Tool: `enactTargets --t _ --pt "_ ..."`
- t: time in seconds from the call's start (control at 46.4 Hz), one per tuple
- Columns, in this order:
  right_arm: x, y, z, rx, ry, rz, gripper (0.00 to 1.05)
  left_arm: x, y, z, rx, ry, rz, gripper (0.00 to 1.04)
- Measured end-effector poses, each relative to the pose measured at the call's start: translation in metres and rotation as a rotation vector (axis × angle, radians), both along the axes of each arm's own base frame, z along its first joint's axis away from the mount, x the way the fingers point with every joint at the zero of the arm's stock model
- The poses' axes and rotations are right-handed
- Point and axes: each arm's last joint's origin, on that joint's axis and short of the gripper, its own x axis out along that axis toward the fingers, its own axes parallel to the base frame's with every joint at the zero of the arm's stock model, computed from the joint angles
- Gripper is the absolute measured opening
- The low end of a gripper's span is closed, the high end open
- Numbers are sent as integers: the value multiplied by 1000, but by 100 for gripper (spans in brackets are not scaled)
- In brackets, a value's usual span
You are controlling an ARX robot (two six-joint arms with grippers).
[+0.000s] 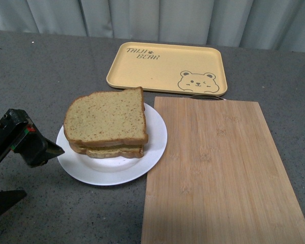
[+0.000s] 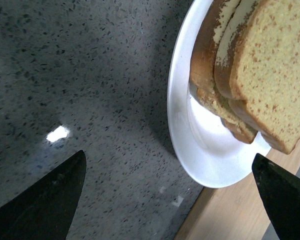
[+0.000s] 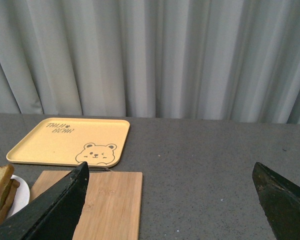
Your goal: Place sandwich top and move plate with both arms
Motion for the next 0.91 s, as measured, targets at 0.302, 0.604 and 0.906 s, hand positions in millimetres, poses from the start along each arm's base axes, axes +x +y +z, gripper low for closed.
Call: enactTargets --t 0.302,0.604,0.906 --pt "0 0 0 0 0 0 95 24 -20 -17 -44 62 -24 98" --pt "0 0 0 0 0 0 95 34 -35 -33 -66 140 -74 76" --pt "0 0 0 0 0 0 95 47 -32 -38 -108 154 -37 35"
